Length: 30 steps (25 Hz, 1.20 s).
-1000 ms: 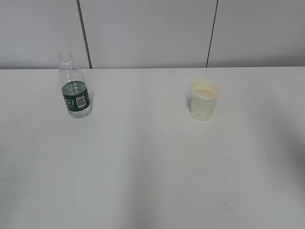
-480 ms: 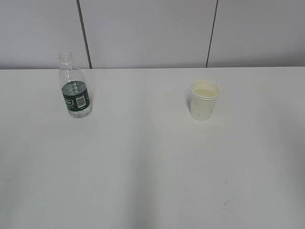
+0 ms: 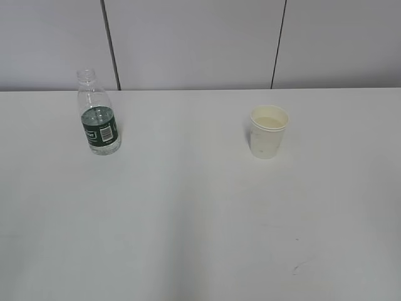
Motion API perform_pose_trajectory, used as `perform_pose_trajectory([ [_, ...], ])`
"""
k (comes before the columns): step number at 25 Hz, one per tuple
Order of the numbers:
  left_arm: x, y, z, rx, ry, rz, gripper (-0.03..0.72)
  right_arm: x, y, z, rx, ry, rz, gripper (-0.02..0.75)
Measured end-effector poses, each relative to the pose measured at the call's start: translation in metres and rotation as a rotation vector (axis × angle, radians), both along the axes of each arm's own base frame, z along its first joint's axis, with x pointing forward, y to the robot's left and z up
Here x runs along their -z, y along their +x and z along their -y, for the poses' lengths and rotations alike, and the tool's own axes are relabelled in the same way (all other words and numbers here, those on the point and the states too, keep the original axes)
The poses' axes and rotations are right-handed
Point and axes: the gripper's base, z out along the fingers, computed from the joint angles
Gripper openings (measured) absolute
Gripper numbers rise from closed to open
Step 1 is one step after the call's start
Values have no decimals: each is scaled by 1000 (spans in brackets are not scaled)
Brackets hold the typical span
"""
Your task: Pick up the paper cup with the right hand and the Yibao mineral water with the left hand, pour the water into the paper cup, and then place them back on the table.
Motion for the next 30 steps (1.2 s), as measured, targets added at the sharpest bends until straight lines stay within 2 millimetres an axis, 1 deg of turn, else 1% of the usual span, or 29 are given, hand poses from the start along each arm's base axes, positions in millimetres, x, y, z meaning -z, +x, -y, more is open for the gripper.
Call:
perform_pose_trajectory([
  [3, 0, 0, 0, 0, 0, 0, 469, 11, -9, 0, -27, -23, 27, 585],
  [6, 0, 0, 0, 0, 0, 0, 469, 25, -14, -1, -41, -29, 34, 585],
  [11, 0, 0, 0, 0, 0, 0, 469, 52, -14, -2, -61, -30, 7, 585],
  [12, 0, 0, 0, 1, -1, 0, 469, 54, -13, -2, -65, -30, -1, 586],
  [18, 0, 0, 0, 1, -1, 0, 469, 56, -11, -3, -81, -43, 20, 585],
  [22, 0, 0, 0, 1, -1, -1, 468, 60, -4, -4, -93, -51, 48, 585],
  [30, 0, 0, 0, 1, -1, -1, 468, 60, -3, -5, -104, -55, 55, 585],
])
